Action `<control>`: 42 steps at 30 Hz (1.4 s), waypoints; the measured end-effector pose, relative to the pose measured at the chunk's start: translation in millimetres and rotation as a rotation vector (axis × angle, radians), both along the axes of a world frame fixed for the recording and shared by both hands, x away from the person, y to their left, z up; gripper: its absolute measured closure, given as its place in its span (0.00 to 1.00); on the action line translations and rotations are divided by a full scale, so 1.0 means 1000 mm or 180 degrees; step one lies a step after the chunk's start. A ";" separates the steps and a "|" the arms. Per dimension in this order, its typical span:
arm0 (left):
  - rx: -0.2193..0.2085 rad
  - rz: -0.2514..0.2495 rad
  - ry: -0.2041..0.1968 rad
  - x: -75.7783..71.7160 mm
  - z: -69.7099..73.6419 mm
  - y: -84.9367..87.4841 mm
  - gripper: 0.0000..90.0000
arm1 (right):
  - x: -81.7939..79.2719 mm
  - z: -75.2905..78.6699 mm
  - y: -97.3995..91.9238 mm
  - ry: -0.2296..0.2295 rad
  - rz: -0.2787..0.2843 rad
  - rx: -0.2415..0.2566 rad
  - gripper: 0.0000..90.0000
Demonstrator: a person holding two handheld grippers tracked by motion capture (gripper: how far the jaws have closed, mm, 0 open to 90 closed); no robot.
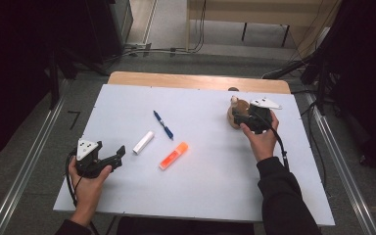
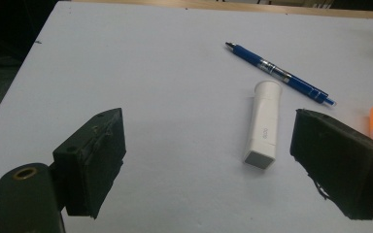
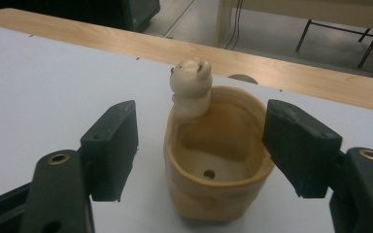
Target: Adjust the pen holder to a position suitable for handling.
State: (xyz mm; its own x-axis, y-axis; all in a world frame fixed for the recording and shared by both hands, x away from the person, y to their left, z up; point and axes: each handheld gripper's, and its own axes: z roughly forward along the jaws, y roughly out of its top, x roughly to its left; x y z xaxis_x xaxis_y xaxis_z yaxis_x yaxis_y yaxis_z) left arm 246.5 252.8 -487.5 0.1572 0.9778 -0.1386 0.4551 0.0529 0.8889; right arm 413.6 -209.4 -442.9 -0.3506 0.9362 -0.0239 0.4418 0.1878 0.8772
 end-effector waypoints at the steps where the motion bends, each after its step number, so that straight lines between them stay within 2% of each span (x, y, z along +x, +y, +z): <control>1: 0.0000 0.0000 0.0000 0.000 0.000 0.000 0.15 | 0.000 0.000 0.000 0.0000 0.0000 0.0000 0.31; 8: -0.0004 -0.0018 -0.0004 0.000 0.000 -0.001 0.15 | 0.019 -0.009 0.014 0.0014 -0.0039 -0.0104 0.36; 16: -0.0008 -0.0013 -0.0003 0.000 0.000 0.000 0.15 | 0.030 -0.017 0.020 0.0108 -0.0091 -0.0182 0.47; 28: -0.0007 -0.0033 0.0010 0.000 0.000 -0.001 0.15 | 0.037 -0.027 0.024 0.0270 -0.0016 -0.0182 0.65; 42: -0.0008 -0.0049 0.0017 -0.001 -0.001 -0.001 0.15 | 0.038 -0.028 0.019 0.0331 0.0107 -0.0109 0.70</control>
